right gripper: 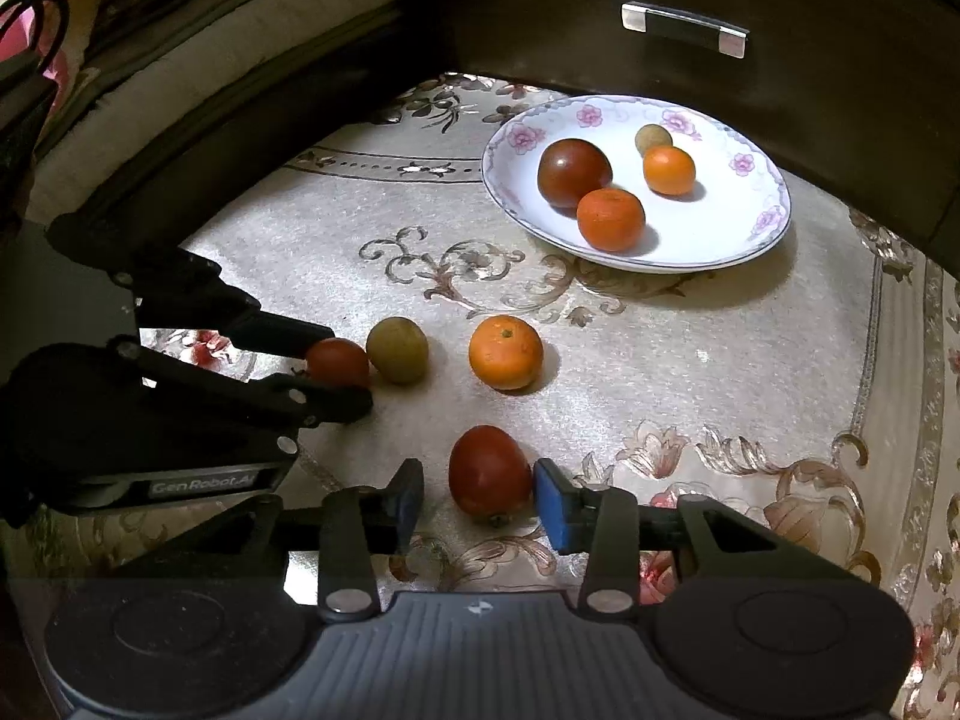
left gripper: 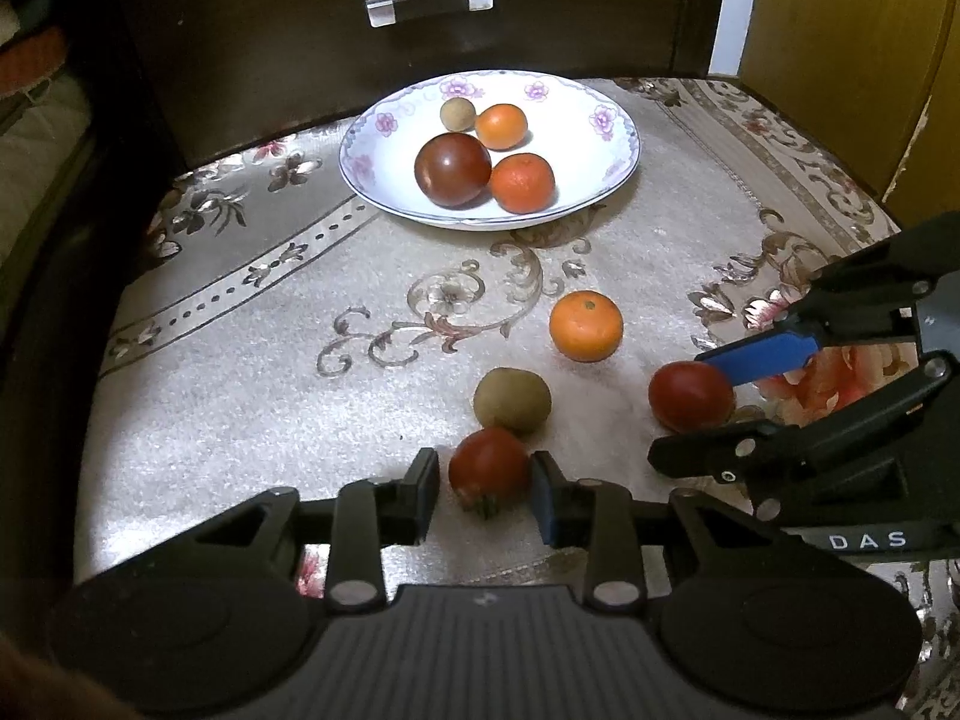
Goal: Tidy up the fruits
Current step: 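Grasp a red tomato with the left tool while the right tool grasps another red tomato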
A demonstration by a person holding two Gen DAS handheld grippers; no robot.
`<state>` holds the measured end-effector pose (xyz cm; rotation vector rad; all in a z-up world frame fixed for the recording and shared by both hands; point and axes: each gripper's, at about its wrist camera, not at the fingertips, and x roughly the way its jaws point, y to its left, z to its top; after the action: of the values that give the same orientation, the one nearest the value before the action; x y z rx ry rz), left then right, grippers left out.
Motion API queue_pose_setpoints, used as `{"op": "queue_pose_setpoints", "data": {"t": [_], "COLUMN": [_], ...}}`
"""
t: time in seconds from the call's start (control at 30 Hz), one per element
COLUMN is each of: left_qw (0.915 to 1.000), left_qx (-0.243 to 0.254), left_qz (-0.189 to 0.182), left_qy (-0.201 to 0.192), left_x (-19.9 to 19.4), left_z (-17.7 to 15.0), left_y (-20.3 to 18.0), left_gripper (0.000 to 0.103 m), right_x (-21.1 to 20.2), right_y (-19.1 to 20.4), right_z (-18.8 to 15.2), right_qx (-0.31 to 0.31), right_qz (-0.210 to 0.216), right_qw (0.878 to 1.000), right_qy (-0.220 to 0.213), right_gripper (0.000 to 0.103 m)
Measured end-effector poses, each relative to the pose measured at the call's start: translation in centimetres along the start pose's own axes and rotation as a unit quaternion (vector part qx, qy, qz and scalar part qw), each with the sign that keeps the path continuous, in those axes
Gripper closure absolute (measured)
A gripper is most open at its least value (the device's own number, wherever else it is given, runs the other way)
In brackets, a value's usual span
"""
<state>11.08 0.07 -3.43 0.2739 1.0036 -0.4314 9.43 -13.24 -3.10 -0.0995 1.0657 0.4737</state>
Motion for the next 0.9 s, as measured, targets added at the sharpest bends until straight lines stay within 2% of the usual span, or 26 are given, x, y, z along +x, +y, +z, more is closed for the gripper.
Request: {"op": "queue_pose_setpoints", "data": {"t": [0.23,0.4,0.57,0.63,0.9], "left_qw": [1.0,0.9999,0.9998,0.9998,0.9999], "left_qx": [0.003,0.004,0.014,0.015,0.012], "left_qz": [0.007,0.012,0.014,0.01,-0.009], "left_qy": [-0.001,-0.001,-0.003,-0.001,0.004], "left_x": [-0.03,-0.06,-0.16,-0.22,-0.58], "left_z": [-0.07,-0.08,-0.16,-0.16,-0.58], "left_y": [-0.23,-0.44,-0.81,-0.81,-0.72], "left_gripper": [0.063,0.064,0.069,0.069,0.069], "right_x": [0.0,-0.01,-0.04,-0.06,-0.42], "right_y": [0.0,0.22,0.13,0.22,0.11], "right_z": [0.1,0.12,0.1,0.07,0.07], "right_qx": [-0.003,-0.017,-0.018,-0.021,-0.021], "right_qz": [-0.005,-0.018,-0.018,-0.022,-0.022], "right_qw": [1.0,1.0,1.0,1.0,1.0], "right_qy": [0.002,0.003,0.002,0.002,-0.001], "right_gripper": [0.067,0.073,0.073,0.077,0.078]}}
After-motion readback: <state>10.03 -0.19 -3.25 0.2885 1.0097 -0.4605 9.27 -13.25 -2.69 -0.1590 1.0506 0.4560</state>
